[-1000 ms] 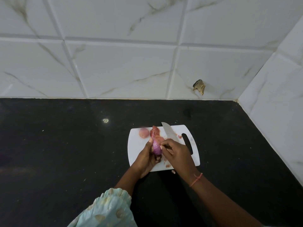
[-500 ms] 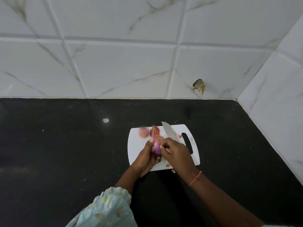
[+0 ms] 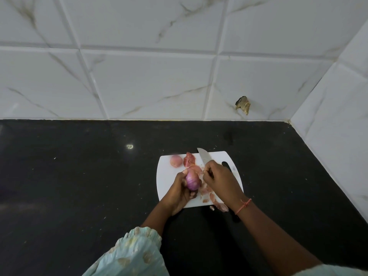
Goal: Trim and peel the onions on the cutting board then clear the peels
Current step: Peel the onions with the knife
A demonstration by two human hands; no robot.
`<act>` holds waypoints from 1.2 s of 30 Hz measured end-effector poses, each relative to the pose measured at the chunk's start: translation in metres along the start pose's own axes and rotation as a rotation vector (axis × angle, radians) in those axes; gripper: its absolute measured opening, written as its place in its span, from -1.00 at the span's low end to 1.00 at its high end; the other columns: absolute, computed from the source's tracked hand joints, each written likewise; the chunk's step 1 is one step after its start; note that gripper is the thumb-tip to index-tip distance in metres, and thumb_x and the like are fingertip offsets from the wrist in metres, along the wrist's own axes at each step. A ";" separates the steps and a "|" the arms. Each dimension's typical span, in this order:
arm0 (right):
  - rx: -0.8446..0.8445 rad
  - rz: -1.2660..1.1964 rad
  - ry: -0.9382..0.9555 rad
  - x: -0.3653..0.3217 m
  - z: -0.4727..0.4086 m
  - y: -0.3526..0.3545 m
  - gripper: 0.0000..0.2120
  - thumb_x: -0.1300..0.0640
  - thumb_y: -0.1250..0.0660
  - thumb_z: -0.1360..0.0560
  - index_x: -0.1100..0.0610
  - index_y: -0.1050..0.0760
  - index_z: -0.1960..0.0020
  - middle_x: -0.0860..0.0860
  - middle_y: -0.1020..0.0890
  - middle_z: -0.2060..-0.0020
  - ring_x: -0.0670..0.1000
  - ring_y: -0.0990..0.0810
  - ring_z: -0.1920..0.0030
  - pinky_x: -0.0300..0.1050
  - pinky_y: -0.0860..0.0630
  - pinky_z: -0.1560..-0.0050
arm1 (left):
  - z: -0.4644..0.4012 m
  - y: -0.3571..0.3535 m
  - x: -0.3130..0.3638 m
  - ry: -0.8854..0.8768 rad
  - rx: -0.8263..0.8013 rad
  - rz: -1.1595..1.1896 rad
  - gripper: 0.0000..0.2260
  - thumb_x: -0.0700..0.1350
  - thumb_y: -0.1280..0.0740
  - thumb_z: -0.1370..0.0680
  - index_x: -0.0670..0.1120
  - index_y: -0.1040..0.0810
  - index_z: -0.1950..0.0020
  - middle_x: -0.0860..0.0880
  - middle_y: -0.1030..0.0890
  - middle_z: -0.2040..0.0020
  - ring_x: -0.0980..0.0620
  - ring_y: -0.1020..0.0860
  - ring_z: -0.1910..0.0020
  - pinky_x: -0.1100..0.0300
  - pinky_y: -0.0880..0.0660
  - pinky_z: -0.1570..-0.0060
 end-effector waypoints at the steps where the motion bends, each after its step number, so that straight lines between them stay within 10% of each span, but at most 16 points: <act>1: 0.036 -0.029 -0.028 0.006 -0.001 0.000 -0.84 0.18 -0.33 -0.51 0.05 -0.38 0.19 -0.09 -0.50 0.38 -0.04 -0.50 0.29 -0.07 -0.44 0.27 | 0.001 0.000 0.001 -0.001 -0.006 0.032 -0.61 0.08 -0.07 -0.65 -0.20 -0.51 -0.14 -0.15 -0.60 0.17 0.06 -0.37 0.37 0.22 -0.34 0.32; 7: 0.214 -0.237 -0.072 0.010 0.004 0.007 -0.70 0.49 -0.23 -0.37 0.10 -0.46 0.32 -0.07 -0.57 0.33 -0.11 -0.55 0.20 -0.29 -0.44 0.17 | -0.002 0.003 0.002 -0.019 -0.056 0.160 -0.56 0.11 -0.14 -0.56 -0.24 -0.54 -0.12 -0.22 -0.60 0.09 0.03 -0.40 0.41 0.22 -0.37 0.43; 13: 0.047 -0.434 -0.073 -0.008 0.010 -0.001 -0.91 0.09 -0.27 -0.59 0.01 -0.55 -0.05 -0.10 -0.56 0.02 -0.15 -0.52 0.00 -0.26 -0.46 -0.01 | -0.004 0.005 0.000 -0.010 -0.086 0.201 -0.50 0.08 -0.07 -0.64 -0.24 -0.50 -0.37 -0.26 -0.61 -0.22 -0.09 -0.64 -0.03 0.11 -0.57 0.02; 20: -0.085 -0.350 0.102 -0.025 0.014 -0.007 -0.66 -0.01 -0.41 -0.51 -0.18 -0.47 -0.25 -0.20 -0.39 -0.09 -0.19 -0.47 -0.12 -0.27 -0.53 -0.05 | -0.001 0.009 -0.001 -0.082 -0.052 0.098 -0.53 0.13 -0.27 -0.61 -0.08 -0.45 -0.45 -0.18 -0.61 -0.28 -0.09 -0.55 -0.23 0.03 -0.41 -0.21; 26: -0.178 -0.337 0.129 -0.020 0.008 0.000 -0.67 0.07 -0.41 -0.52 -0.22 -0.43 -0.18 -0.15 -0.47 -0.03 -0.17 -0.50 -0.03 -0.24 -0.48 -0.05 | -0.008 0.016 -0.007 -0.156 -0.067 0.039 -0.18 0.30 -0.50 -0.40 -0.11 -0.36 -0.50 -0.11 -0.55 -0.08 0.17 -0.43 0.29 0.32 -0.40 0.34; 32: -0.148 -0.307 0.228 -0.018 0.011 -0.004 -0.77 0.17 -0.36 -0.54 -0.16 -0.43 0.01 -0.17 -0.46 0.12 -0.11 -0.49 0.08 -0.32 -0.40 0.06 | -0.011 0.012 -0.008 -0.144 -0.081 0.076 -0.21 0.41 -0.54 -0.22 -0.16 -0.54 -0.17 -0.01 -0.60 0.24 0.19 -0.33 0.44 0.35 -0.32 0.42; 36: -0.132 -0.350 0.176 -0.019 0.014 -0.007 -0.72 0.16 -0.36 -0.55 -0.17 -0.45 -0.15 -0.29 -0.48 0.09 -0.17 -0.51 0.02 -0.33 -0.46 0.01 | -0.011 0.014 -0.008 -0.126 -0.036 0.093 -0.31 0.37 -0.33 -0.43 -0.20 -0.52 -0.23 -0.03 -0.50 0.30 0.18 -0.27 0.44 0.34 -0.29 0.42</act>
Point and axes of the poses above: each hand's wrist, its own z-axis away from the middle knuckle, its own y-axis out of the back of the hand, x = y × z, the point moved 1 cm from there along -z, towards the middle knuckle
